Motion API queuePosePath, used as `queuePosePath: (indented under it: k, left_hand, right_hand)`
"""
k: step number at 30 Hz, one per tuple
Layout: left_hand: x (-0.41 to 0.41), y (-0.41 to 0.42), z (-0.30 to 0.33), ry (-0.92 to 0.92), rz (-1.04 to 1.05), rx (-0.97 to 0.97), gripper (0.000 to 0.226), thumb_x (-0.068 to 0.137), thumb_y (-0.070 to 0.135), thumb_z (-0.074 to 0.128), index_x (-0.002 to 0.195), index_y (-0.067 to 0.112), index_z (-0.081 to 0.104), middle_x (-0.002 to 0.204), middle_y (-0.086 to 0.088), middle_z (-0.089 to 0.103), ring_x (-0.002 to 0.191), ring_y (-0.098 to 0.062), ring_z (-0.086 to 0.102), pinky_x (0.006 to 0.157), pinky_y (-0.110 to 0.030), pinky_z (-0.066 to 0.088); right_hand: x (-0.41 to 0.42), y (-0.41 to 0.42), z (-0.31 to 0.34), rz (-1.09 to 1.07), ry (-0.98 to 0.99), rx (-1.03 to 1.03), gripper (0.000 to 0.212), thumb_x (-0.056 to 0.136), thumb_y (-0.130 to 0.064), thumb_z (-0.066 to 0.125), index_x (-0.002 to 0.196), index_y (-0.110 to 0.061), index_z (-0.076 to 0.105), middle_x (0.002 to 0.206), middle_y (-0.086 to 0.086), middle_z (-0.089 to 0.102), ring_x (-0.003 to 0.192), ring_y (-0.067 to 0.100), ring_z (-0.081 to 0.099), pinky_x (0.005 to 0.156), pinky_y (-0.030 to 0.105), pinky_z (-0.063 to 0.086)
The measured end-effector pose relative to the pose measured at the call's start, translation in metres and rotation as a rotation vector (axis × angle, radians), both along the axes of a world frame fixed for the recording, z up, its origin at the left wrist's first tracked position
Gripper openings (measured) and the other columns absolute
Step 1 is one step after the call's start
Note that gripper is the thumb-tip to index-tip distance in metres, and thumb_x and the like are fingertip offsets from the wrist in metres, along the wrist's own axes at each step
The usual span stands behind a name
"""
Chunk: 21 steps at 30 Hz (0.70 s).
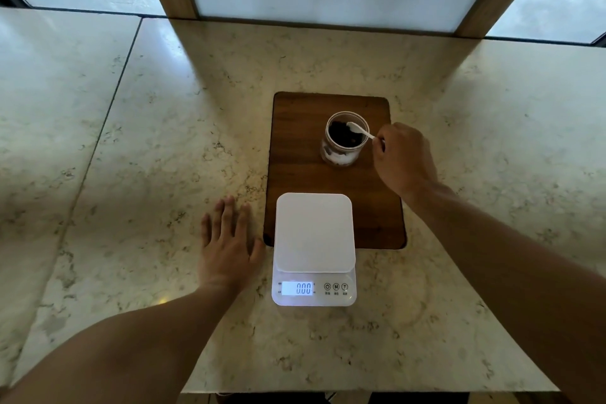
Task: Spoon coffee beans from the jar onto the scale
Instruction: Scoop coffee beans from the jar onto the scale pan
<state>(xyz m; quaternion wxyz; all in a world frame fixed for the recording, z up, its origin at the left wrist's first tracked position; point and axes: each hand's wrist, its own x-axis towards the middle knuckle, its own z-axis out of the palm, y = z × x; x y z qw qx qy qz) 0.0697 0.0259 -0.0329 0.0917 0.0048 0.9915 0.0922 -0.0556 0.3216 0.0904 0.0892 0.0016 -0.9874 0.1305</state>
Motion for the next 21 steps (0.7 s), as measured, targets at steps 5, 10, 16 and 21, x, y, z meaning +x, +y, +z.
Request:
queuePosePath:
  k: [5, 10, 16, 21]
  left_hand:
    - [-0.001, 0.000, 0.001, -0.009, 0.002, 0.001, 0.075, 0.091, 0.055, 0.013, 0.156, 0.018, 0.006, 0.166, -0.011, -0.005, 0.150, -0.023, -0.019, 0.122, -0.048, -0.006]
    - [0.000, 0.000, 0.003, -0.011, -0.006, 0.010, 0.075, 0.091, 0.054, 0.014, 0.156, 0.018, 0.005, 0.166, -0.011, -0.005, 0.150, -0.024, -0.018, 0.122, -0.048, -0.007]
    - [-0.001, 0.000, 0.002, -0.014, -0.003, 0.019, 0.075, 0.091, 0.054, 0.012, 0.156, 0.018, 0.003, 0.165, -0.010, -0.007, 0.150, -0.024, -0.019, 0.122, -0.048, -0.006]
    - [-0.002, 0.001, 0.003, -0.034, -0.001, 0.006, 0.074, 0.090, 0.053, 0.011, 0.156, 0.019, 0.001, 0.166, -0.010, -0.008, 0.150, -0.024, -0.019, 0.122, -0.049, -0.006]
  right_hand:
    - [-0.007, -0.002, 0.000, -0.030, -0.077, 0.028, 0.022, 0.095, -0.014, 0.055, 0.087, 0.000, 0.069, 0.087, 0.018, 0.068, 0.077, 0.035, 0.062, 0.062, 0.034, 0.043]
    - [-0.014, -0.003, 0.002, -0.097, -0.154, 0.016, 0.023, 0.093, -0.015, 0.057, 0.085, -0.002, 0.073, 0.081, 0.018, 0.070, 0.068, 0.028, 0.058, 0.059, 0.031, 0.041]
    - [-0.020, -0.007, 0.004, -0.154, -0.216, -0.039, 0.026, 0.094, -0.016, 0.056, 0.081, -0.001, 0.073, 0.072, 0.016, 0.067, 0.061, 0.026, 0.059, 0.055, 0.030, 0.050]
    - [-0.028, -0.007, -0.001, -0.229, -0.270, -0.110, 0.026, 0.094, -0.018, 0.056, 0.083, -0.003, 0.075, 0.075, 0.015, 0.069, 0.059, 0.022, 0.056, 0.059, 0.032, 0.054]
